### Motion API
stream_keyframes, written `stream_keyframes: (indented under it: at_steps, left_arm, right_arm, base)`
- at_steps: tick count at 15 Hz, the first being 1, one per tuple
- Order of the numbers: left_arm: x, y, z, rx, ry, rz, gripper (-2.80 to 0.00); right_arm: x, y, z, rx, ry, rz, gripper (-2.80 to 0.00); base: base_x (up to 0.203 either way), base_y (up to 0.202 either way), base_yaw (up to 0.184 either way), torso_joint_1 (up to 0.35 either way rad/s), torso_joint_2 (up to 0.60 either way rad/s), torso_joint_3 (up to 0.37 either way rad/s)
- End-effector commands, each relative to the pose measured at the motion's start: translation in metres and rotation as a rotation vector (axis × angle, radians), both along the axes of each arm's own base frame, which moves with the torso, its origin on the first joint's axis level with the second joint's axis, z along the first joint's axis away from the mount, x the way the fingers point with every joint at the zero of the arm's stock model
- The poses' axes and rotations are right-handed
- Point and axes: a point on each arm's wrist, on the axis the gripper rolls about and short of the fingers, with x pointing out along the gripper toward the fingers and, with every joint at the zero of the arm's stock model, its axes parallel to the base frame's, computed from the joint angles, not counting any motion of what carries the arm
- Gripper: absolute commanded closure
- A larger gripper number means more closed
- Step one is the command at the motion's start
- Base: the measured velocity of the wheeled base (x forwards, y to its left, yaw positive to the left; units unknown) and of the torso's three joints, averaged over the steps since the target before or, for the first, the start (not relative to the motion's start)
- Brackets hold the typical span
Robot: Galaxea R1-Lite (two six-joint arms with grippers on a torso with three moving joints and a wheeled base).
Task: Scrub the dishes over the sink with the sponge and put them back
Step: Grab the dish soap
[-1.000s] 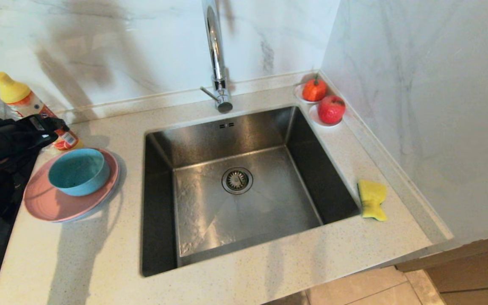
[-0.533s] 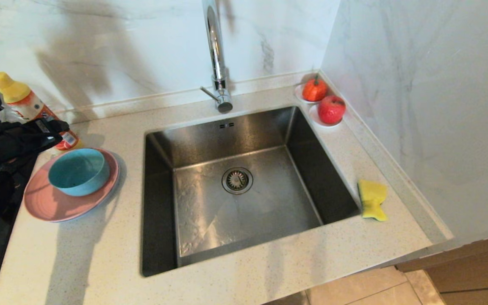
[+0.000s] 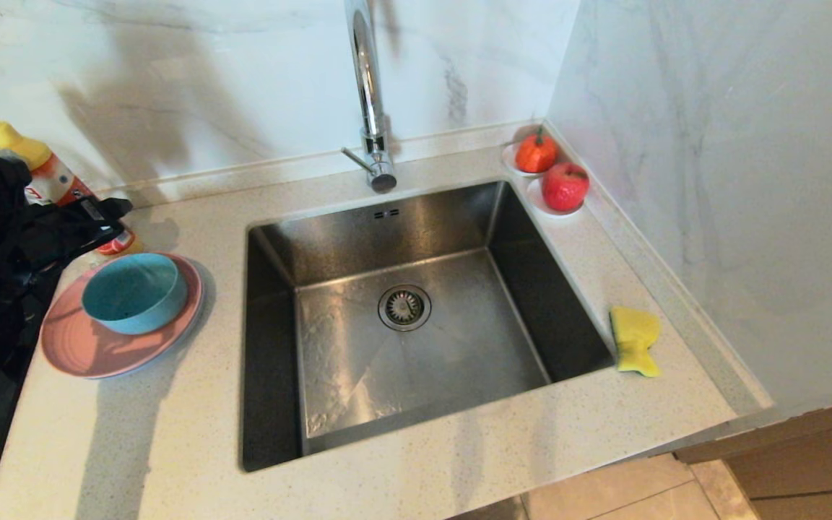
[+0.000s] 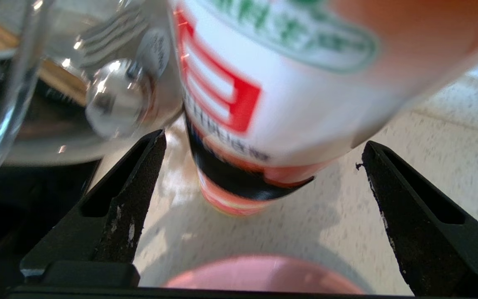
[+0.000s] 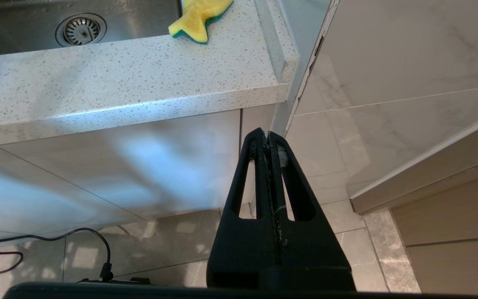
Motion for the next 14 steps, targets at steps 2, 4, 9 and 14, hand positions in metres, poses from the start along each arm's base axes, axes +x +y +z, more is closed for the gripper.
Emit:
stream_keyframes:
  at_steps: [2, 4, 9, 14]
  left_arm:
    - [0.011, 0.0, -0.004, 0.002, -0.011, -0.009, -2.8]
    - [0.017, -0.004, -0.008, 0.008, -0.025, -0.023, -2.8]
    - [0.026, -0.005, -0.007, 0.02, -0.061, -0.025, -2.8]
    - [0.031, -0.003, -0.004, 0.038, -0.102, -0.01, -2.8]
  right_arm:
    - [0.0, 0.0, 0.0, 0.0, -0.001, 0.001, 0.0]
    - [0.0, 0.0, 0.0, 0.0, -0.001, 0.001, 0.0]
    - [0.0, 0.0, 0.0, 0.0, -0.001, 0.001, 0.0]
    - [0.0, 0.0, 0.0, 0.0, -0.001, 0.001, 0.0]
  base:
    - [0.0, 0.0, 0.0, 0.0, 0.0, 0.0]
    - [0.0, 0.0, 0.0, 0.0, 0.0, 0.0]
    - [0.0, 0.0, 0.0, 0.0, 0.0, 0.0]
    - [0.0, 0.0, 0.0, 0.0, 0.0, 0.0]
